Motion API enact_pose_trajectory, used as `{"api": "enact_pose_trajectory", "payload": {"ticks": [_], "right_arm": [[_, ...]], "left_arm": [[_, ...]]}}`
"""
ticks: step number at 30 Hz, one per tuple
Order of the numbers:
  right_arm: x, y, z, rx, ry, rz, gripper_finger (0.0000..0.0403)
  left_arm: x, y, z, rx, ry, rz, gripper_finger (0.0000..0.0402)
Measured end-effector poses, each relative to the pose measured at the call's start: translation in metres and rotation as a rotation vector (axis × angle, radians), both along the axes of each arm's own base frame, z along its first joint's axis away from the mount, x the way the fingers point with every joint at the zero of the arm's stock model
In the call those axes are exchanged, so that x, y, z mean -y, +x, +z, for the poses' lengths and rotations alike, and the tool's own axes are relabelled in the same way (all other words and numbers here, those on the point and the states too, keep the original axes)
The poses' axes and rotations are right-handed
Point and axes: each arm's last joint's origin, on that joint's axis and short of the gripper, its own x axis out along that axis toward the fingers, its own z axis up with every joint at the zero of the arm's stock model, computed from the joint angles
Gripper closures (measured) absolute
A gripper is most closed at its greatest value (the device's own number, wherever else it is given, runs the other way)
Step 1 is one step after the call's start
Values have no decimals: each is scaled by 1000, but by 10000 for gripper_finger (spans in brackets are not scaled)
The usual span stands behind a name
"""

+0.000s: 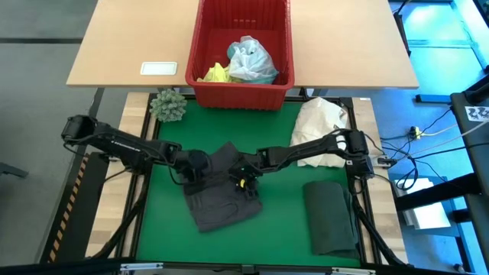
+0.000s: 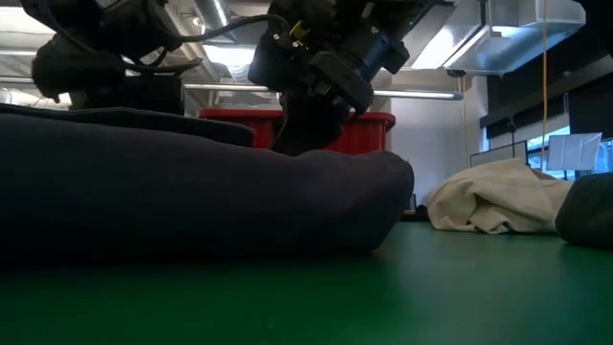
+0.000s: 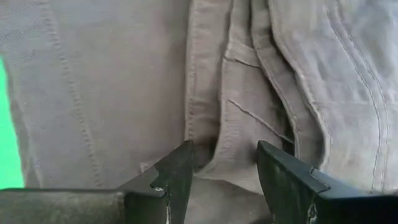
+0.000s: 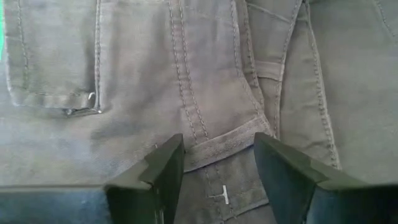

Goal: Fold Laundry from Bin
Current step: Fold the gray short

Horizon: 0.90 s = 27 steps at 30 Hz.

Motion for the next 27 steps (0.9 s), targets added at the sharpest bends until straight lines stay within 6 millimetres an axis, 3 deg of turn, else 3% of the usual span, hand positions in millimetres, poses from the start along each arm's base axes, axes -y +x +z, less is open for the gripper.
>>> {"api": "enact_pose_trajectory", "payload": {"ticks": [11, 21, 24, 27], "right_arm": [[0, 0, 0, -3, 2, -3, 207], [-5, -3, 4, -8, -15, 10, 207], [-4, -7, 10, -11, -72, 12, 207], [-1, -11, 17, -8, -167, -18, 207]], "left_arm": [[4, 4, 3, 69, 55, -43, 247], [8, 7, 5, 124, 151, -106, 334], [10, 6, 5, 125, 163, -144, 381], [10, 6, 5, 125, 165, -148, 396]]}}
